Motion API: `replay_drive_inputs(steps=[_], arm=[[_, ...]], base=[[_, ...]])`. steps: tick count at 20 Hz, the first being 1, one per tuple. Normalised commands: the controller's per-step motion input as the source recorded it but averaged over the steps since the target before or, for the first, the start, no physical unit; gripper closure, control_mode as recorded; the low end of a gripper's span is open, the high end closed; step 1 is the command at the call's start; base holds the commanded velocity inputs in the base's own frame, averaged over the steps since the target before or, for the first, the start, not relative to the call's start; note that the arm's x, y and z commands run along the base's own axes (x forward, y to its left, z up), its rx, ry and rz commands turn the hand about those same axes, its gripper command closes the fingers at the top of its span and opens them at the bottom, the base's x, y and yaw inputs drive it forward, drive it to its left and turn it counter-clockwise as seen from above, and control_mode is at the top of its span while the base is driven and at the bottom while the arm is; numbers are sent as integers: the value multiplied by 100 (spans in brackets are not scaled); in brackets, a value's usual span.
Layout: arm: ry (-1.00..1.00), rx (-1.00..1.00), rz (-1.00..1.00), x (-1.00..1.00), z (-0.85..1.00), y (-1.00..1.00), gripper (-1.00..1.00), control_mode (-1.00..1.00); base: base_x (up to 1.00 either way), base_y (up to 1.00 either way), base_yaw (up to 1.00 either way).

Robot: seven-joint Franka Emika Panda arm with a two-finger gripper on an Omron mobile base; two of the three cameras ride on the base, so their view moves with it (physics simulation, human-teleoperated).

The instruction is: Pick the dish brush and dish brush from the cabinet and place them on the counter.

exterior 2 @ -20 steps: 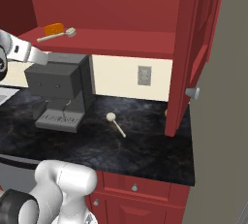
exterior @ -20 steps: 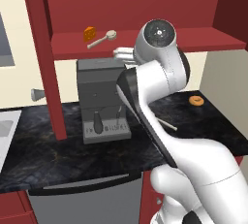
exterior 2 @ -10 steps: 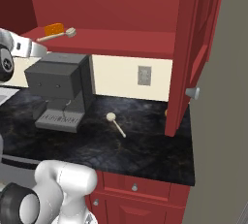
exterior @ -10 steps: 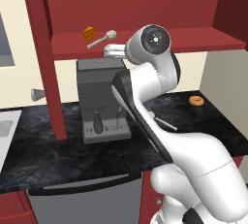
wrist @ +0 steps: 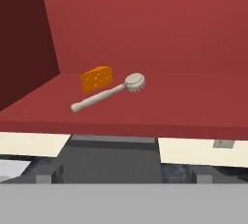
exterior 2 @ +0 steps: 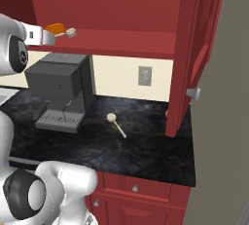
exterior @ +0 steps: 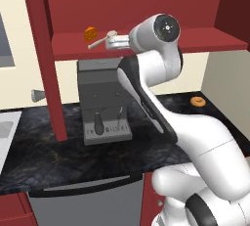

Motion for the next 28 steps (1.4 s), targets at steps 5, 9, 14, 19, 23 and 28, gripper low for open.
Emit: replay_drive_inputs(steps=[5, 9, 14, 19, 23, 28], arm=[[11, -11, -4, 35, 4, 30, -100, -100], [12, -11, -5, 32, 0, 26, -100, -100], [6, -7, 0, 36, 0, 23, -100, -100], [2, -3, -1, 39, -1, 11, -100, -100], [0, 0, -3, 16, -3, 0, -100, -100], [0, 0, -3, 13, -9, -1, -100, -100]], base=[[0, 0, 0], [0, 0, 0], [0, 0, 0], [0, 0, 0], [0, 0, 0], [0, 0, 0]])
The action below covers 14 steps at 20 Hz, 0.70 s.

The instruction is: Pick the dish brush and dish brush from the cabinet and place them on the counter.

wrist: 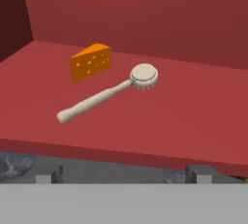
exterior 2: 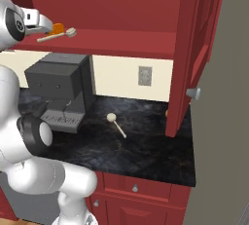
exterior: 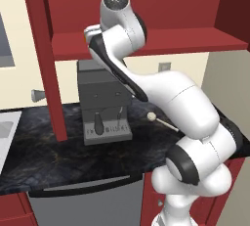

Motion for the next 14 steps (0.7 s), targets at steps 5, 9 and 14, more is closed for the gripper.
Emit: replay_drive_inputs(steps=[5, 9, 14], arm=[[1, 0, -11, 16, -7, 0, -100, -100], [1, 0, -3, 14, 0, 2, -100, -100], [6, 0, -1, 26, 0, 1, -100, -100]], base=[[0, 0, 0], [0, 0, 0], [0, 0, 0]])
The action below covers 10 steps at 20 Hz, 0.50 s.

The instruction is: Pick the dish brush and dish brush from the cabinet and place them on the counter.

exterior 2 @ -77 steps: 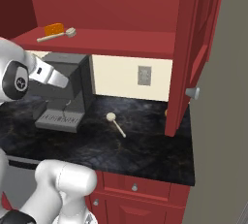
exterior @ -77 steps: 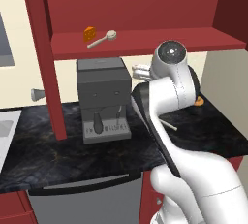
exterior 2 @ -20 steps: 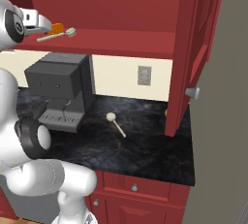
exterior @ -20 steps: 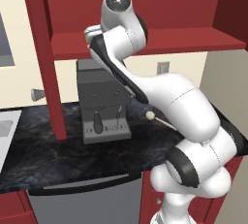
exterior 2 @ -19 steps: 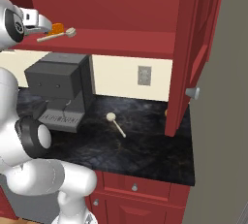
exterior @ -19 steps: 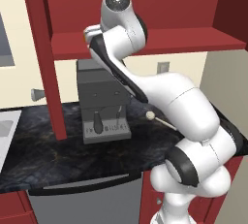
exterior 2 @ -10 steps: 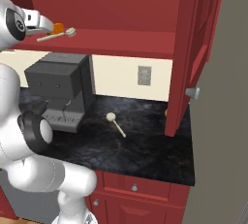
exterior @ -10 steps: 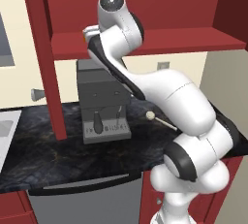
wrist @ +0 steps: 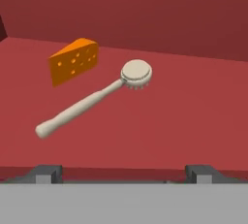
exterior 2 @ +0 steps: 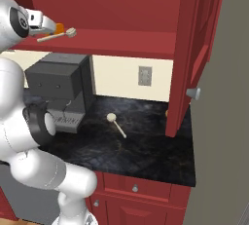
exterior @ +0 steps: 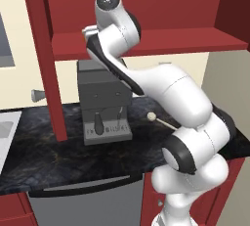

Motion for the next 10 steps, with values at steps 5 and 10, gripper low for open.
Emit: replay_drive_inputs(steps=[5, 10], arm=[[7, 0, 0, 30, 0, 0, -100, -100], [3, 0, -2, 22, -1, 2, -100, -100]], base=[[0, 0, 0], [0, 0, 0]])
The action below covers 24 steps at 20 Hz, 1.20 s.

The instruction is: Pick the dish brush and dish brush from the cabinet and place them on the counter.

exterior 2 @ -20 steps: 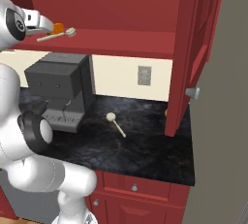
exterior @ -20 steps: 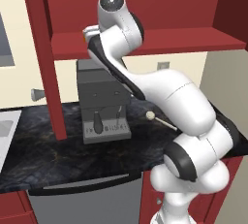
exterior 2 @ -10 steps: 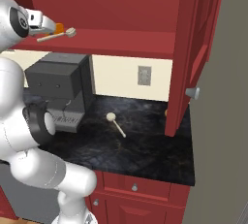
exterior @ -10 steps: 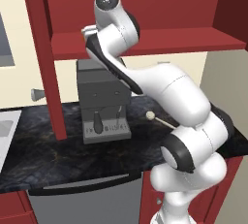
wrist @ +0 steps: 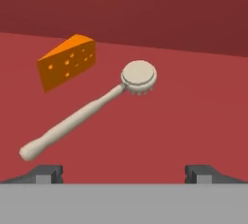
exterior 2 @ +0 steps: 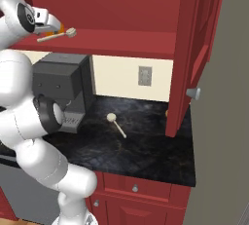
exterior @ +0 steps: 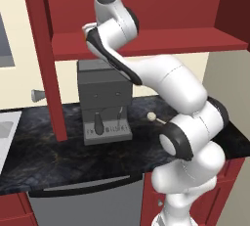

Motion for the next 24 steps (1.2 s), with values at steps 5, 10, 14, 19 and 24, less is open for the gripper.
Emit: replay_drive_inputs(steps=[5, 10, 14, 19, 24], arm=[[0, 0, -5, 18, -3, 5, -100, -100], [1, 0, -7, 18, -4, 8, -100, -100], [3, 0, -11, 8, -9, 3, -100, -100], [3, 0, -9, 17, -4, 9, -100, -100], [3, 0, -7, 34, 0, 18, -100, -100]], base=[[0, 0, 0], [0, 0, 0], [0, 0, 0], [0, 0, 0], [0, 0, 0]])
